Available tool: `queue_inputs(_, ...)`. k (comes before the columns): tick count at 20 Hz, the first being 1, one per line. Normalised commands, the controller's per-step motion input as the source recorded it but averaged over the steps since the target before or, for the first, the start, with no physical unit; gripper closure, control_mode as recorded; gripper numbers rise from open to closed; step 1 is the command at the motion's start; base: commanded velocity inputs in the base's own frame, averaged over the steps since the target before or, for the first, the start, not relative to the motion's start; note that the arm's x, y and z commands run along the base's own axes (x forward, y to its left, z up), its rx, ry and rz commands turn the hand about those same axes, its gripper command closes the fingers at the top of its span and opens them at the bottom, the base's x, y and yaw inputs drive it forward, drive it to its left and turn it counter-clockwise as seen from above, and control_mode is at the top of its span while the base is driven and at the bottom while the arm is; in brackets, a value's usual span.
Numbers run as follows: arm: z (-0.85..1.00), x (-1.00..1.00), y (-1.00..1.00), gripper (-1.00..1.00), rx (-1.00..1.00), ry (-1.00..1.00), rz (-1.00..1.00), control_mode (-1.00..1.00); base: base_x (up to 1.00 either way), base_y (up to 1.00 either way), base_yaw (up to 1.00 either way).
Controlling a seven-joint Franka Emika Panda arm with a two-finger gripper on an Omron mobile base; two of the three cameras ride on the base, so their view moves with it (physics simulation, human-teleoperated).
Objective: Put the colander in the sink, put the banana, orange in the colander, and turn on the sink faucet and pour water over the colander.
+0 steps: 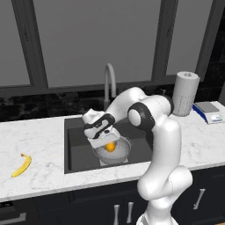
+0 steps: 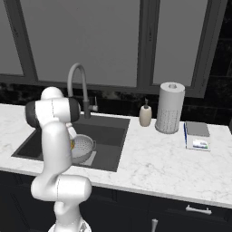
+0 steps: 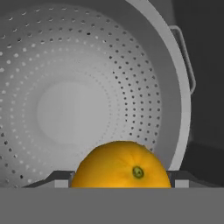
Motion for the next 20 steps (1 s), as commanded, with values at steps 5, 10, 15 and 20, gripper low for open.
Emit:
queue_inputs(5,-0.19,0.16,-0.01,1.00,0.06,0.00,-0.04,-1.00,0.00,0.00,0.00)
queue_inputs(10,-0.20,0.18,-0.04,1.00,0.04,0.00,-0.05,-1.00,0.00,0.00,0.00)
queue_inputs(15,-0.15,0.01,-0.01,1.00,0.01,0.00,-0.07,-1.00,0.00,0.00,0.00)
queue_inputs(20,-0.06,-0.16,0.00,-1.00,0.00,0.00,-0.10,-1.00,0.00,0.00,0.00)
